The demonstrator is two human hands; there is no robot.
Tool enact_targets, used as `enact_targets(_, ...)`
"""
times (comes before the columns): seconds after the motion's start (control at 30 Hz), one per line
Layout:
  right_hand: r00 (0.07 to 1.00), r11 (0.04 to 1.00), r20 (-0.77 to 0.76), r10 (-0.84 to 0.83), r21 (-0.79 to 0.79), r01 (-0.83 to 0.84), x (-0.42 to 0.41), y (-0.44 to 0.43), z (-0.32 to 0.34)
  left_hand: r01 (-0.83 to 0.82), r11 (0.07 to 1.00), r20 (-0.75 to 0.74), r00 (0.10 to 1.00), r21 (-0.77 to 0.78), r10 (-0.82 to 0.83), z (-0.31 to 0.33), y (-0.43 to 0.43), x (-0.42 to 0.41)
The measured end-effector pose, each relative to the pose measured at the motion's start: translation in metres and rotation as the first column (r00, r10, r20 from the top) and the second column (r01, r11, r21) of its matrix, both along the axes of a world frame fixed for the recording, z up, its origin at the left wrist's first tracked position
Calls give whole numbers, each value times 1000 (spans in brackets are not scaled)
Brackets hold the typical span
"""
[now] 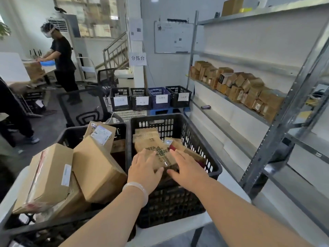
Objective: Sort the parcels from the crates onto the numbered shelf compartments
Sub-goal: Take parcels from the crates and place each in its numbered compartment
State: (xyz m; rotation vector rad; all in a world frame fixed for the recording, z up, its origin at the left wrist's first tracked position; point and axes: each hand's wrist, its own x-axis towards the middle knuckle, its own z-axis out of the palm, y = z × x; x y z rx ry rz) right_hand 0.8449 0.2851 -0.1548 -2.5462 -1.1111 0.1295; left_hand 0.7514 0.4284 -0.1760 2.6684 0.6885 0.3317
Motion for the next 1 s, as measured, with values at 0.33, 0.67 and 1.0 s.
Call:
enact_targets(0.33,962,999,-272,-28,8,31,67,52,-32,-263,907,-97,965,-329,245,-22,15,48)
enact_targets(0.67,844,976,-537,0,184,117,89,54,-32,-304,816,17,933,-491,358,-23,12,59)
enact_targets(1.0,828,782,-539,157,580,229,100,26,18,-165,827,398,814,-538,422,38,-9,54)
